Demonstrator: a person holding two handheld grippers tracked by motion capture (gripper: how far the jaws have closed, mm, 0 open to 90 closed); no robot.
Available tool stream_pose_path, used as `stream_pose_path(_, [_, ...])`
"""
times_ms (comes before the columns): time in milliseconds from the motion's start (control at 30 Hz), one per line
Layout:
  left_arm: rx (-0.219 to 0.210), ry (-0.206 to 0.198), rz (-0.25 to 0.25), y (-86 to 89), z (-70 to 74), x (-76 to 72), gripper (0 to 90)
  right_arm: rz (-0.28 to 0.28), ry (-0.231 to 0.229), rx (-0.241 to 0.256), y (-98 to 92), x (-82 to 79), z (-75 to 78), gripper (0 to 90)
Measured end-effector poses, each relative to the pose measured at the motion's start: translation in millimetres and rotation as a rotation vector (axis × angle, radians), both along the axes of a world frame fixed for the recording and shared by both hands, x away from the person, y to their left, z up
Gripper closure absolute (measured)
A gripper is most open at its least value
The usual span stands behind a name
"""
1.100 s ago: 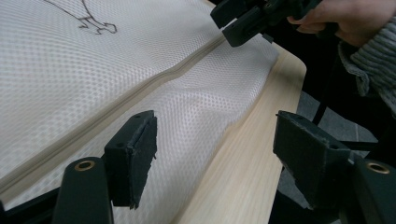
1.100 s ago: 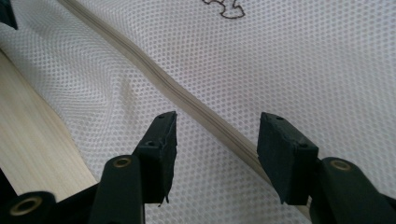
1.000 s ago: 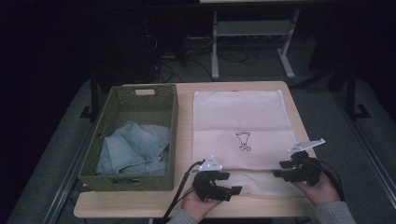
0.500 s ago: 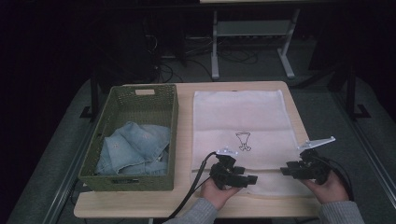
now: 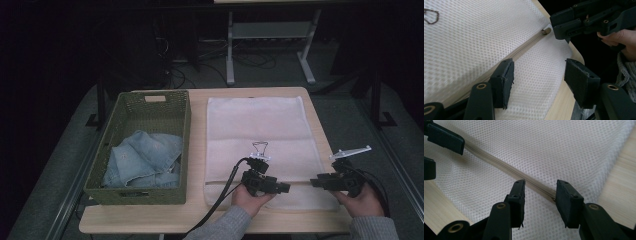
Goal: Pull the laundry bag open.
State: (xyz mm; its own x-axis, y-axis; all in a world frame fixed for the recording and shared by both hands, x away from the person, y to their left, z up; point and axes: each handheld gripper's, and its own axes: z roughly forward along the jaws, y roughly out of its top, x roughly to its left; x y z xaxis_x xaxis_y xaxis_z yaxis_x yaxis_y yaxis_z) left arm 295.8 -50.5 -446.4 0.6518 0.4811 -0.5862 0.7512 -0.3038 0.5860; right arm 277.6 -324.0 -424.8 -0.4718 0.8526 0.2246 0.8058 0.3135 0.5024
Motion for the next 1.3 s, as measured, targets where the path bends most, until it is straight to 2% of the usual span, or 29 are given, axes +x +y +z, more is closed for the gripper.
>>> stream_pose_path(133, [-0.003, 0.018, 0.003, -7.7, 0.0, 3.7, 41.8, -0.030, 0.015, 0.008, -7.5, -0.5, 0.2, 58.7])
stream_pose_path(267, [0.000, 0.030, -0.009, -16.4, 0.4, 6.8, 43.5, -0.061, 0.031, -0.004, -14.2, -0.1, -1.0, 58.9])
stream_pose_path(400, [0.002, 0.031, -0.014, -25.8, 2.7, 9.0, 44.2, -0.078, 0.040, -0.008, -17.7, 0.0, -1.8, 59.2])
stream_pose_path(533, [-0.006, 0.051, -0.014, -34.6, 2.8, 13.1, 45.7, -0.098, 0.047, -0.004, -24.1, 0.1, -3.2, 60.5])
stream_pose_path(600, [-0.009, 0.053, -0.020, -38.1, 2.3, 14.9, 49.5, -0.111, 0.055, 0.002, -28.1, 0.0, -4.4, 60.8])
stream_pose_path(733, [-0.004, 0.065, -0.021, -48.0, 2.2, 17.9, 49.5, -0.137, 0.069, 0.017, -34.8, -0.5, -5.9, 62.7])
stream_pose_path(933, [-0.006, 0.094, -0.026, -61.7, -0.4, 21.3, 49.7, -0.155, 0.097, 0.023, -40.6, 0.2, -11.4, 65.0])
stream_pose_path(1000, [-0.006, 0.101, -0.034, -65.0, -1.8, 22.3, 53.3, -0.165, 0.111, 0.031, -43.0, 0.6, -13.3, 66.1])
stream_pose_path(1167, [0.001, 0.120, -0.034, -73.9, -4.6, 26.1, 55.6, -0.188, 0.130, 0.045, -47.7, 1.0, -15.7, 67.1])
stream_pose_path(1300, [-0.002, 0.150, -0.033, -78.5, -10.3, 29.1, 58.5, -0.183, 0.150, 0.049, -47.7, 2.3, -19.7, 66.9])
